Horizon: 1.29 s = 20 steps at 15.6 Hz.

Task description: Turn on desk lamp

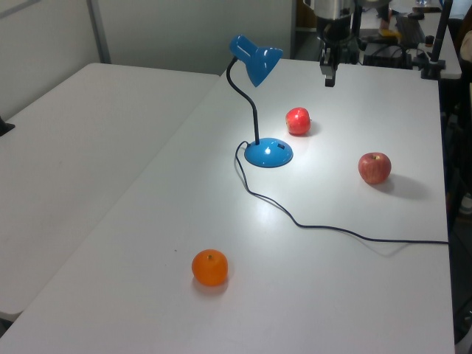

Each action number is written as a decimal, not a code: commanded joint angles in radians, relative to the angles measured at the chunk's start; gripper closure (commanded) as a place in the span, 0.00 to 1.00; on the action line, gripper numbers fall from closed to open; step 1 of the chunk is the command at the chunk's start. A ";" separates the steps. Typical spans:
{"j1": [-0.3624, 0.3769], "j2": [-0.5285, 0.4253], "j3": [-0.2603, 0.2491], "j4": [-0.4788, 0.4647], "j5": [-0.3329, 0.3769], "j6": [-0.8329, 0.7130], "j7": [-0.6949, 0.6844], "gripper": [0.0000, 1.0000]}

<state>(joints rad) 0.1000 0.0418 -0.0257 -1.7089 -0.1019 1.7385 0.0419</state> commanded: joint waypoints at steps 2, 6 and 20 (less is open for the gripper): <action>0.009 -0.010 0.006 0.063 -0.004 -0.080 0.006 0.72; 0.003 -0.031 0.004 0.063 -0.004 -0.114 0.004 0.31; -0.003 -0.046 0.000 0.063 -0.016 -0.128 0.003 0.00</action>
<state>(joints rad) 0.0938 0.0084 -0.0241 -1.6475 -0.1036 1.6463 0.0419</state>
